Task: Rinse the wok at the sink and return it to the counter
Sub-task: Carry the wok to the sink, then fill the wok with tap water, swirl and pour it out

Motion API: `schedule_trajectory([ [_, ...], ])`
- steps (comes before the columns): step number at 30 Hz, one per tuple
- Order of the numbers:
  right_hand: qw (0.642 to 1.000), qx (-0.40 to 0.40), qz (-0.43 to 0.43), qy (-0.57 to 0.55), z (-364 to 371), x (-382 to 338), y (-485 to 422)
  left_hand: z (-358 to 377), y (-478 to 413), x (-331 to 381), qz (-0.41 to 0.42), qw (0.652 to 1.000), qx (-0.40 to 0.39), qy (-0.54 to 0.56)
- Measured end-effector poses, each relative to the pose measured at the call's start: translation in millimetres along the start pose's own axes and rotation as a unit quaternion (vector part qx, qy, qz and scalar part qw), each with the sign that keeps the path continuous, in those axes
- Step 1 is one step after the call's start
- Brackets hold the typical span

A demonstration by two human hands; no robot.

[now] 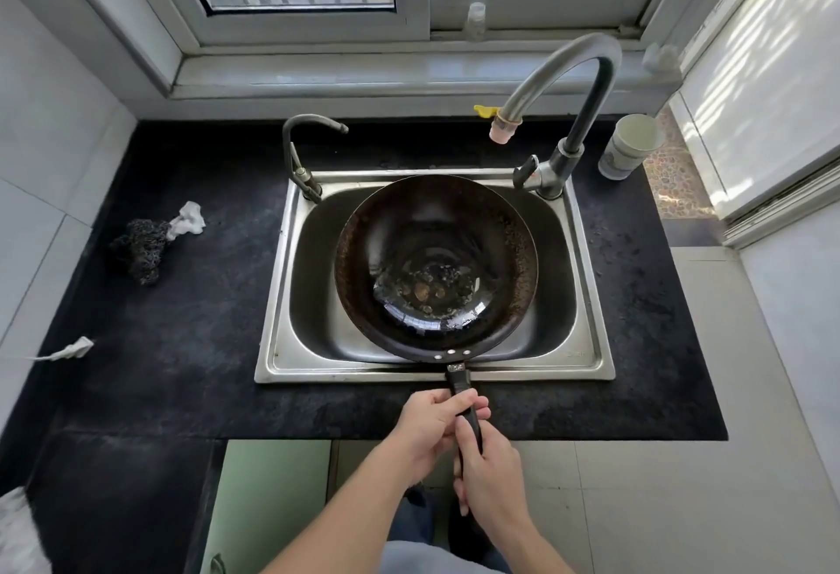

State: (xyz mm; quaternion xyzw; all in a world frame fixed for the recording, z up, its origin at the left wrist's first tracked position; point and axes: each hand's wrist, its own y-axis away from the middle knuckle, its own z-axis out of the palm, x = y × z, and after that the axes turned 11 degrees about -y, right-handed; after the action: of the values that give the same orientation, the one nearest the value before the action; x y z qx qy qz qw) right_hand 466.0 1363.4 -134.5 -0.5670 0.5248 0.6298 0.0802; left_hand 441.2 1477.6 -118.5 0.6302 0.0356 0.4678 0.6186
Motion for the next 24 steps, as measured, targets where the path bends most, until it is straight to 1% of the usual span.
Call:
schedule_trajectory([
  [4, 1.0, 0.012, 0.009, 0.008, 5.1, 5.9, -5.6, -4.0, -0.9, -5.7, -0.007, 1.0, -0.003, 0.009],
  [8, 0.999, 0.012, 0.014, -0.032, 8.5, 0.5, -9.8, -6.0, -5.6, -1.0, -0.006, 1.0, -0.004, 0.004],
  [12, 0.999, 0.029, 0.014, -0.033, 15.0, 4.0, -17.4, -7.2, -10.0, 6.3, -0.014, 1.0, 0.0, -0.001],
  [18, 0.998, 0.013, 0.03, -0.059, 14.6, 4.8, -20.2, -8.0, -13.1, 5.4, -0.023, 1.0, 0.009, -0.012],
  [24, 0.989, -0.023, 0.053, -0.135, 10.9, -7.5, -15.7, -10.3, -15.6, 0.3, -0.008, 0.999, -0.015, -0.035],
])
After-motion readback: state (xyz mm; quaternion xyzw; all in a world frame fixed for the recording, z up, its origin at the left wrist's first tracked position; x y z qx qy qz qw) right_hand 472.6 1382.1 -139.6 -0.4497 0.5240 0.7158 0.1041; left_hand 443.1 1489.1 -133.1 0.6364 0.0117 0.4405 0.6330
